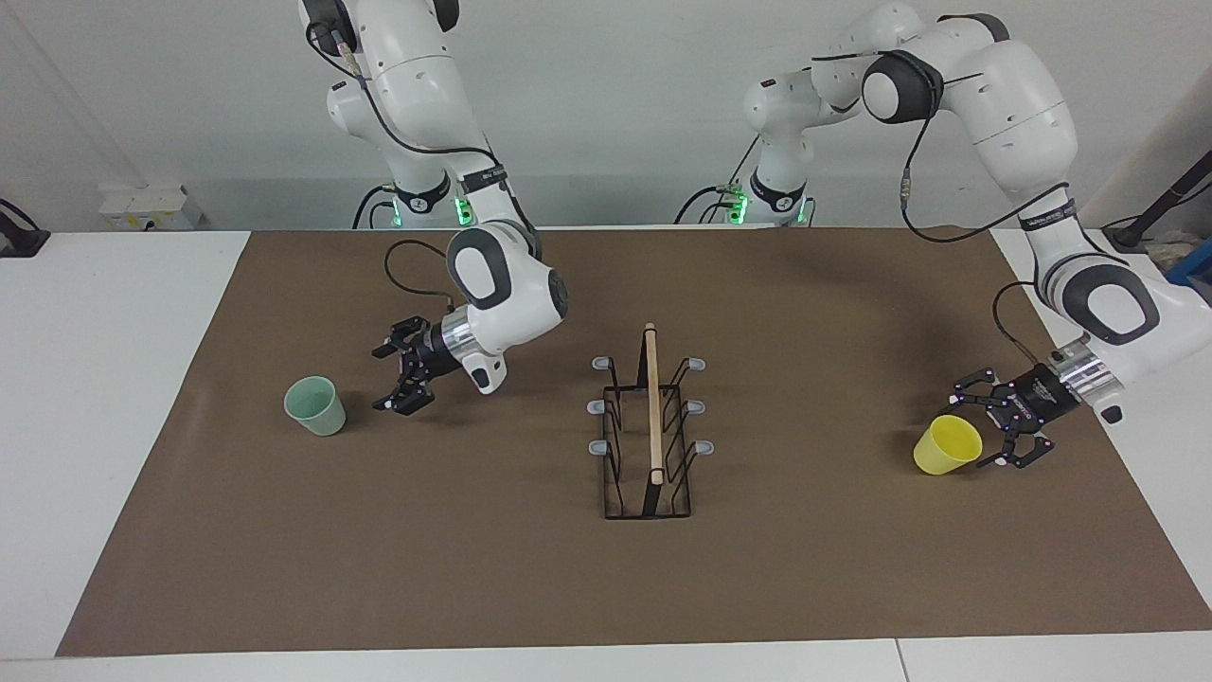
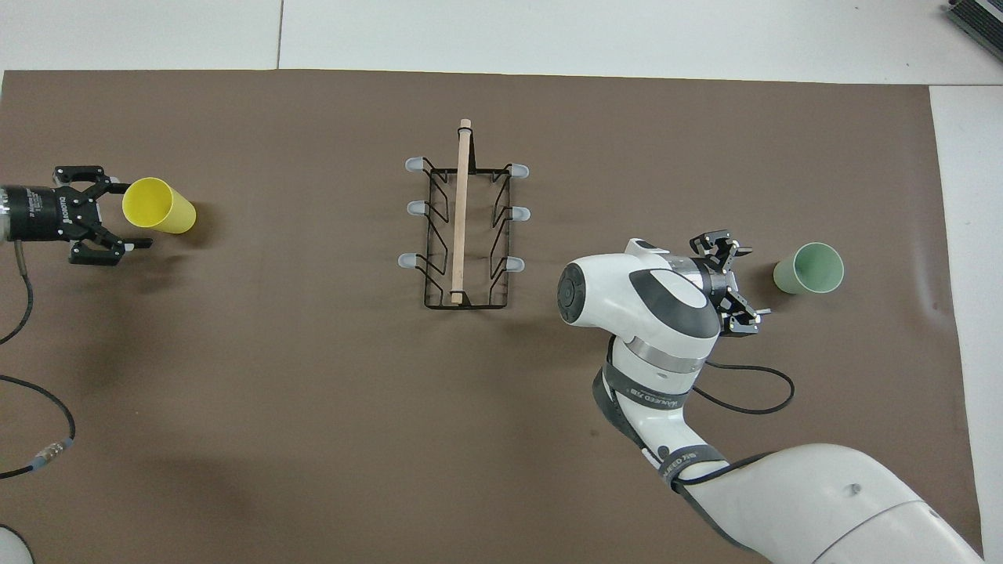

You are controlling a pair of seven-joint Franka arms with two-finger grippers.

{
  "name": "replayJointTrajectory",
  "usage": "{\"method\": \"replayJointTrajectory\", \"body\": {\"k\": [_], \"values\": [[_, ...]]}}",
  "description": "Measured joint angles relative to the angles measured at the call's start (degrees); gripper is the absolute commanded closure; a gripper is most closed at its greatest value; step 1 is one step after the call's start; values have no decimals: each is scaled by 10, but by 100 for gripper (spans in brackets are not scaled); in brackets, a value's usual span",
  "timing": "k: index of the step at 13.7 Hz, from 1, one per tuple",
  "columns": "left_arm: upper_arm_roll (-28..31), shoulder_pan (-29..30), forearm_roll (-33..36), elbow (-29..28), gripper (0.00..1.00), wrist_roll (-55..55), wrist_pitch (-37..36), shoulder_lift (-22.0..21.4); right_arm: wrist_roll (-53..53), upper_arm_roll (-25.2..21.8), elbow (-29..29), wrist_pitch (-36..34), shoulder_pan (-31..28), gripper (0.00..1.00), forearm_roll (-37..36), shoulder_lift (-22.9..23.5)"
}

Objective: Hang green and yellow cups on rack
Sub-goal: 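Grasp the yellow cup with the left gripper while the right gripper grasps the green cup, then lift the yellow cup with the left gripper while the right gripper lifts the green cup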

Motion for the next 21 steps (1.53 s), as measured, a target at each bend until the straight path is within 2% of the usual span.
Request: {"method": "replayJointTrajectory", "body": {"k": [3, 7, 10, 11, 12, 13, 14, 19, 21], "values": [[-3, -4, -75, -71, 0, 18, 56, -21, 26, -1, -18, 34, -26, 0, -15, 5], [-7, -33, -135, -102, 0, 19, 92, -32, 61, -1, -42, 61, -39, 0, -32, 5], [-7, -45, -147, -111, 2, 19, 110, -34, 79, -1, -56, 80, -49, 0, -39, 6], [-7, -50, -147, -111, 33, 19, 119, -34, 80, -1, -59, 85, -53, 0, -46, 6], [-7, -56, -147, -111, 50, 19, 128, -35, 80, -1, -63, 93, -58, 0, -61, 6], [-7, -62, -148, -111, 78, 20, 139, -36, 80, -1, -67, 101, -64, 0, -72, 6], [-7, -67, -148, -111, 100, 24, 148, -38, 81, -1, -71, 107, -70, 0, -82, 6], [-6, -98, -145, -108, 100, 38, 186, -76, 81, -1, -86, 129, -90, 0, -150, 6], [-6, -112, -119, -103, 100, 39, 192, -98, 82, -1, -90, 135, -101, 0, -173, 6]]}}
